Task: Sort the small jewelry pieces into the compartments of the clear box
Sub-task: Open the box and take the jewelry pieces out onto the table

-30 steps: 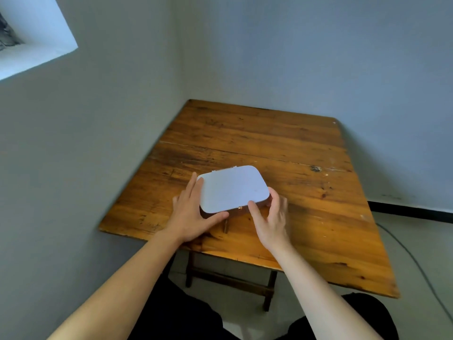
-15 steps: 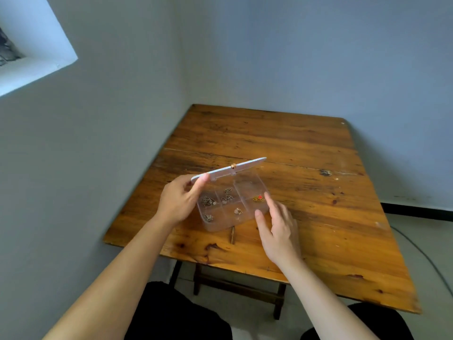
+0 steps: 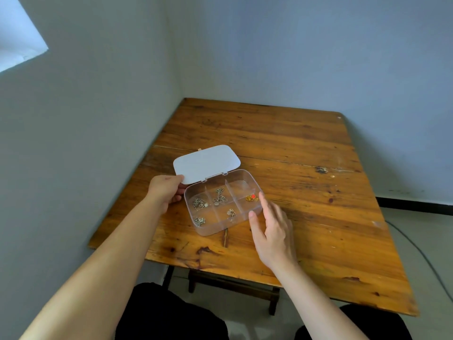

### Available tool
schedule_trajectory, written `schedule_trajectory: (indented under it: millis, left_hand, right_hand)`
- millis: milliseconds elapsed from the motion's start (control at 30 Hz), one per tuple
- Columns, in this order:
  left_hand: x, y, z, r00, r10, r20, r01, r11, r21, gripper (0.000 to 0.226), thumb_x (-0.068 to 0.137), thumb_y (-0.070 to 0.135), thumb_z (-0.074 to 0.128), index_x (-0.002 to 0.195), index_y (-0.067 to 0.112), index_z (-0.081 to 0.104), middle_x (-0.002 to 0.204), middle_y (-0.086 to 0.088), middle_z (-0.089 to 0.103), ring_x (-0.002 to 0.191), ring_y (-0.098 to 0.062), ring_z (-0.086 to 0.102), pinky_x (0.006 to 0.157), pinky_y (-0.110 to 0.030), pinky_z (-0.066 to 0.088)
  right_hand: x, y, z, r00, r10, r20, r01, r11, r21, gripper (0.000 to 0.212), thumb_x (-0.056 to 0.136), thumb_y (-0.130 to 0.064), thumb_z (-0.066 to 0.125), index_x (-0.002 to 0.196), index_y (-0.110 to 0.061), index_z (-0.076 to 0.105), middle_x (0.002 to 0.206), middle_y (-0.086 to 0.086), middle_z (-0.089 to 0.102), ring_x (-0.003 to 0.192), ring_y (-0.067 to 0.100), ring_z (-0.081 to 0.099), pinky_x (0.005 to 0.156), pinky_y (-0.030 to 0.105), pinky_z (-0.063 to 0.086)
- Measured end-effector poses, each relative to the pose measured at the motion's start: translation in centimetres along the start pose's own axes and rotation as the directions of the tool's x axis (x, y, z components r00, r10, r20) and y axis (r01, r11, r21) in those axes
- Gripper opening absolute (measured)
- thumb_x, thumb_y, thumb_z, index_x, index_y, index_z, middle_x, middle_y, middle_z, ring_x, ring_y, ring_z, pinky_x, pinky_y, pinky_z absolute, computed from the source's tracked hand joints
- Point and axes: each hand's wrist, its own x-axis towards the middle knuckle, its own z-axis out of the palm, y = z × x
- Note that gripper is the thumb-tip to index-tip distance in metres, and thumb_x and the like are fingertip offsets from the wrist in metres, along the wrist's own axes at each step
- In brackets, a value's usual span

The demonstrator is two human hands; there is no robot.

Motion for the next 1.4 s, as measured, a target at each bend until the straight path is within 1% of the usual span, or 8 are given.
schedule_trajectory:
  millis: [100,233,367,633,800,933,1133,1400]
  left_hand:
    - [-1.2,-0.5,-0.2,0.956,0.276,-0.096,-0.229,0.913,0.337,0.035,0.090,0.034,0.066,0.117,0.012,0.059,0.098,0.002,0.063,0.087,-0.018,0.062,0.068,-0.033,0.052]
    - [-3.4,-0.3,-1.2,0.710,0.687,0.152,-0.590,0.463,0.661,0.019,0.085,0.035,0.070,0.098,0.027,0.058,0.091,0.009,0.055,0.076,-0.010,0.056,0.059,-0.026,0.041]
    - [-5.2,1.1,-0.4,0.717,0.444,0.537,-0.642,0.120,0.757,0.021,0.086,0.027,0.068,0.107,0.028,0.072,0.103,0.007,0.070,0.094,-0.016,0.063,0.072,-0.031,0.051]
    - [-6.6,2.4,2.1,0.794,0.264,0.547,-0.459,-0.328,0.826,0.029,0.088,0.016,0.064,0.116,0.023,0.067,0.106,-0.001,0.069,0.097,-0.022,0.061,0.065,-0.032,0.048]
    - [-7.0,1.9,2.5,0.797,0.304,0.522,-0.417,-0.347,0.840,0.020,0.089,0.013,0.063,0.108,0.017,0.067,0.101,-0.006,0.066,0.089,-0.022,0.052,0.063,-0.033,0.042]
    - [-7.1,1.2,2.6,0.795,0.380,0.472,-0.362,-0.328,0.873,0.020,0.090,0.011,0.062,0.109,0.015,0.068,0.104,-0.009,0.068,0.096,-0.023,0.059,0.064,-0.031,0.044]
    - [-7.2,0.4,2.7,0.792,0.412,0.451,-0.343,-0.311,0.887,0.024,0.086,0.005,0.064,0.108,0.014,0.066,0.102,-0.010,0.067,0.094,-0.024,0.060,0.063,-0.031,0.043]
    - [-7.1,-0.1,2.7,0.789,0.459,0.408,-0.335,-0.234,0.913,0.023,0.086,0.007,0.066,0.108,0.014,0.068,0.102,-0.009,0.067,0.096,-0.023,0.059,0.065,-0.031,0.042]
  right_hand:
    - [-0.1,0.1,0.0,1.000,-0.002,0.002,0.002,1.000,-0.008,0.061,0.098,-0.060,0.028,0.154,-0.034,0.030,0.145,-0.005,0.050,0.127,0.011,0.045,0.097,0.026,0.031]
    - [-0.1,0.1,0.0,1.000,-0.015,0.013,0.015,1.000,-0.019,0.062,0.098,-0.061,0.025,0.153,-0.032,0.030,0.146,-0.004,0.049,0.128,0.011,0.044,0.098,0.026,0.029]
    - [-0.2,0.0,0.1,0.999,-0.020,0.025,0.022,0.999,-0.050,0.068,0.097,-0.064,0.017,0.154,-0.029,0.028,0.146,0.000,0.049,0.128,0.017,0.047,0.100,0.033,0.034]
    - [-0.4,-0.1,-0.2,0.997,0.001,0.079,0.006,0.996,-0.094,0.065,0.099,-0.056,0.019,0.158,-0.028,0.018,0.151,-0.001,0.042,0.133,0.017,0.041,0.108,0.039,0.035]
    - [0.6,-0.2,-0.6,0.998,0.060,0.031,-0.064,0.991,0.121,0.049,0.104,-0.045,0.033,0.148,-0.027,0.044,0.148,-0.003,0.045,0.135,0.016,0.040,0.106,0.030,0.030]
    - [4.2,-1.9,-1.7,0.992,-0.089,-0.084,0.092,0.995,0.031,0.037,0.101,-0.031,0.053,0.132,-0.015,0.063,0.130,0.001,0.058,0.109,0.015,0.057,0.085,0.021,0.040]
    - [10.5,-6.3,-2.1,0.879,-0.151,0.452,0.271,0.938,-0.215,0.036,0.093,-0.034,0.061,0.128,-0.029,0.066,0.123,-0.006,0.068,0.110,0.018,0.062,0.077,0.030,0.047]
    - [13.4,-10.5,0.7,0.742,-0.014,0.670,0.436,0.770,-0.467,0.040,0.087,-0.029,0.070,0.127,-0.021,0.067,0.112,0.003,0.069,0.089,0.022,0.064,0.060,0.029,0.045]
